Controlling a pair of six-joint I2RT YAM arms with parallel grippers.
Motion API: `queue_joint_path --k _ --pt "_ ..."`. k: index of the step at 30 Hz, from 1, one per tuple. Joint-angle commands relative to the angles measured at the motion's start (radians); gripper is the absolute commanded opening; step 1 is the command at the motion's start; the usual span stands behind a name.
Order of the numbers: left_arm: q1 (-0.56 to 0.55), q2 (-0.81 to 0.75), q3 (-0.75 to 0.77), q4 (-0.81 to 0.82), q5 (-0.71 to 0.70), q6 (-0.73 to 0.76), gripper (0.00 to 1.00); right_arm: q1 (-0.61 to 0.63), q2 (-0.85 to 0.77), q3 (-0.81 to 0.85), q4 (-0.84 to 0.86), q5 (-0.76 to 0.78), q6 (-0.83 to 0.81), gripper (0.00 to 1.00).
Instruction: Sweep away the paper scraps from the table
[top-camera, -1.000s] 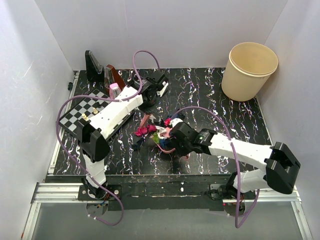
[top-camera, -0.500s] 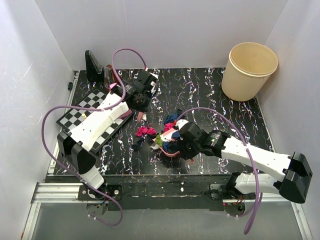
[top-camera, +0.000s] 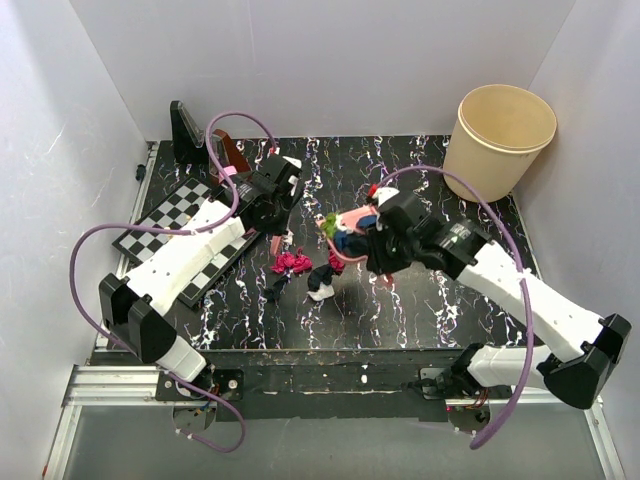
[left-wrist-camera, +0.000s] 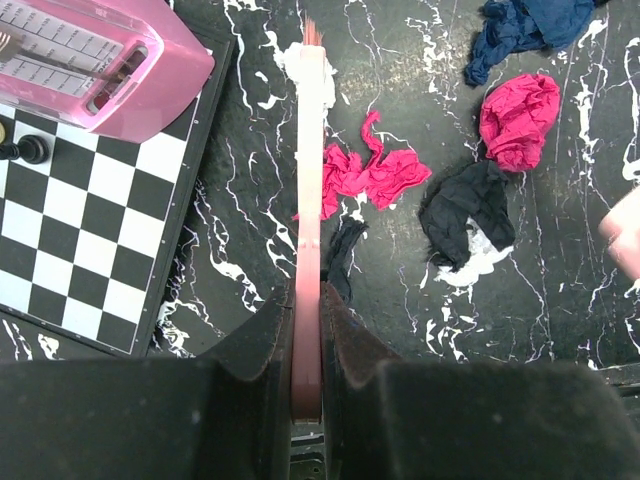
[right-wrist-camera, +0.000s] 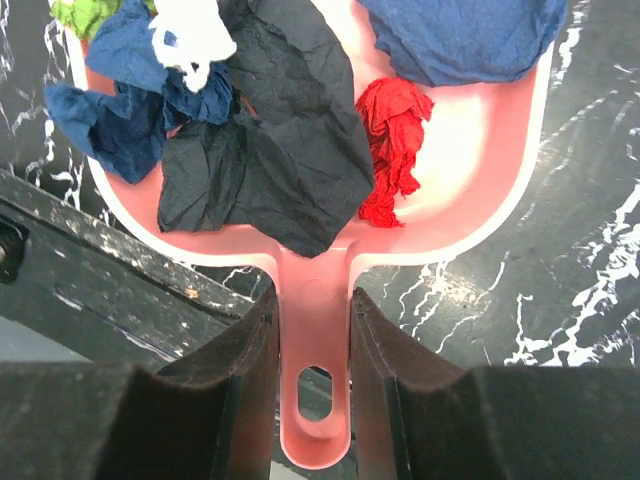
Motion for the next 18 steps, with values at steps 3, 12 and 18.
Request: queue_joint_path --k 3,12,18 --pt "0.002 -0.072 -0.02 0.044 0.04 -0.018 0.0 -0.222 0.064 0.214 -0.101 -0.068 -0.006 0.01" --pt "0.002 -0.067 -0.029 0.052 0.099 0.004 0.0 -0.542 0.274 0.57 -0.226 -0.133 -0.04 0.01" --pt "0.0 -0.055 -0.044 0.056 0.115 0.005 0.0 -0.691 0.472 0.855 -0.294 -0.238 -0.046 0.01"
